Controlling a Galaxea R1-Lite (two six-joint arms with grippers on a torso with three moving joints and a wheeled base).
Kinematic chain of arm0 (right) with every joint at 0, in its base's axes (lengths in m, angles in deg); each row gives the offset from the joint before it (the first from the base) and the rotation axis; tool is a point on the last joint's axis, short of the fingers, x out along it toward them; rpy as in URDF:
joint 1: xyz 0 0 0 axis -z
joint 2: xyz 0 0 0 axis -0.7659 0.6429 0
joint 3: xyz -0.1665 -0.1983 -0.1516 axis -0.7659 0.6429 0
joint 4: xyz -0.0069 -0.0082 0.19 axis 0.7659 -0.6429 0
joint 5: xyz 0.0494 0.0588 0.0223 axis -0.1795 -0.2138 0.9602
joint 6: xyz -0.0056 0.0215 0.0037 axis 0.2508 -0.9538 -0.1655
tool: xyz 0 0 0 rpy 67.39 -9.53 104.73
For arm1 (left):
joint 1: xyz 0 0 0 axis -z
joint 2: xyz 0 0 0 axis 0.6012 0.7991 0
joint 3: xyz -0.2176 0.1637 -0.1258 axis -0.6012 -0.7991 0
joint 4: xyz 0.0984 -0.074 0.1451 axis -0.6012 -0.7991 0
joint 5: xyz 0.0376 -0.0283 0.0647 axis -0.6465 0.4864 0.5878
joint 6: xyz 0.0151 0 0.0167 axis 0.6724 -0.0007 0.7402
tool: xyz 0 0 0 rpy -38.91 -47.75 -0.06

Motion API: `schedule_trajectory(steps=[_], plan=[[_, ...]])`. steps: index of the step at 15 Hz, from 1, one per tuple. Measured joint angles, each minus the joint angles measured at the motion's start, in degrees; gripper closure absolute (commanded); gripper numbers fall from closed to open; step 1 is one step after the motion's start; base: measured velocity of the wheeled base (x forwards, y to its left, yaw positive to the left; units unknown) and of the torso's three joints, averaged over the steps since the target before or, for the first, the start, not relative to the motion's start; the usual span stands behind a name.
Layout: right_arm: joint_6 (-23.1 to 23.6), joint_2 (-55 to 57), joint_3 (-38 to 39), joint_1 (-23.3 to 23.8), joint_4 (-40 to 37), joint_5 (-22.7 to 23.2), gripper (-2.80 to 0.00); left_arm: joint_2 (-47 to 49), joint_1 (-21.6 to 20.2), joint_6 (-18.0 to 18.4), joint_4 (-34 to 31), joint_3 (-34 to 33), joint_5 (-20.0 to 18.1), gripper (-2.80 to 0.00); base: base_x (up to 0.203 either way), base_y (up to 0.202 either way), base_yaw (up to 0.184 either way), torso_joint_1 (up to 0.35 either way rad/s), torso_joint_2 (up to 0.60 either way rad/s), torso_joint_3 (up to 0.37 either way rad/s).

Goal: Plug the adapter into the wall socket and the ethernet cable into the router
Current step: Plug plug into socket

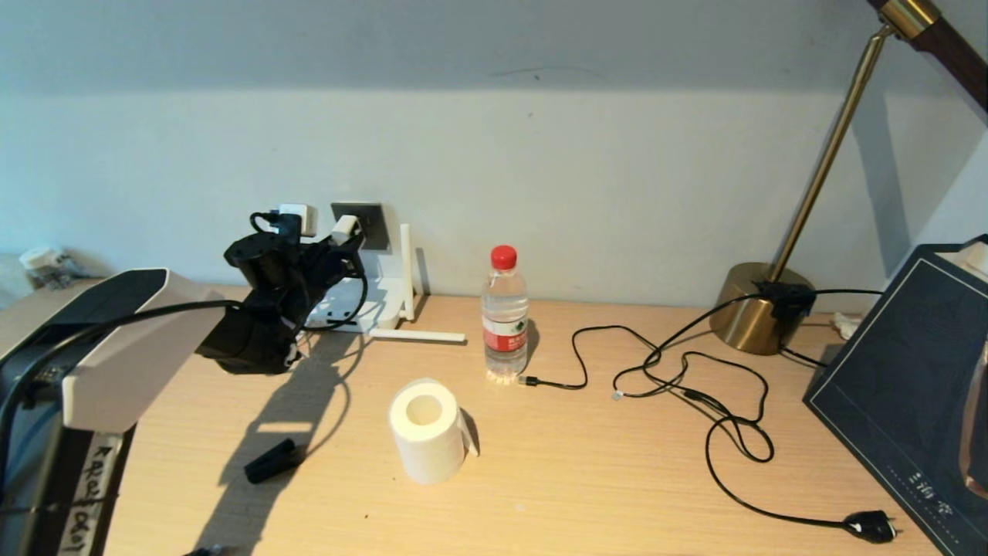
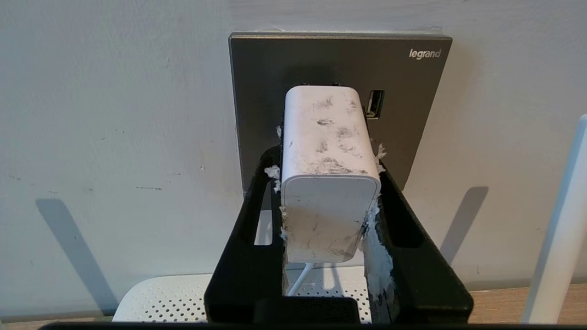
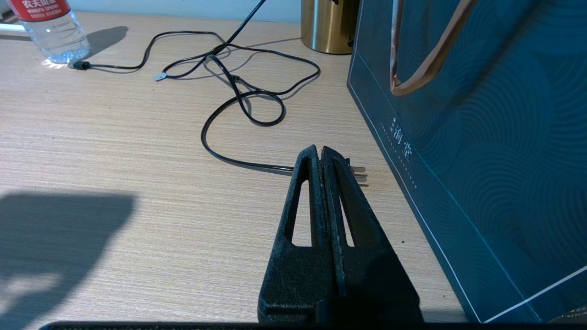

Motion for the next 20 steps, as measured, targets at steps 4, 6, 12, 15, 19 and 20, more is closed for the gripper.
schedule_trajectory(steps=[4,6,12,15,19,20], plan=[[0.0,0.0,0.0,0.0,0.0,0.0,0.00,-0.4,-0.2,0.6,-1.7,0.2,-0.5,0.00,0.000,0.000,0.000,0.000,0.00,0.000],[0.0,0.0,0.0,0.0,0.0,0.0,0.00,-0.8,-0.2,0.7,-2.6,0.2,-0.7,0.00,0.000,0.000,0.000,0.000,0.00,0.000],[0.0,0.0,0.0,0.0,0.0,0.0,0.00,-2.4,-0.3,0.8,-6.0,0.2,-0.7,0.00,0.000,0.000,0.000,0.000,0.00,0.000],[0.0,0.0,0.0,0.0,0.0,0.0,0.00,-3.4,-0.4,0.8,-6.8,-0.2,-0.8,0.00,0.000,0.000,0.000,0.000,0.00,0.000],[0.0,0.0,0.0,0.0,0.0,0.0,0.00,-5.1,-0.4,0.8,-7.3,-1.9,-0.7,0.00,0.000,0.000,0.000,0.000,0.00,0.000],[0.0,0.0,0.0,0.0,0.0,0.0,0.00,-5.7,-0.4,0.8,-7.3,-2.6,-0.7,0.00,0.000,0.000,0.000,0.000,0.00,0.000]])
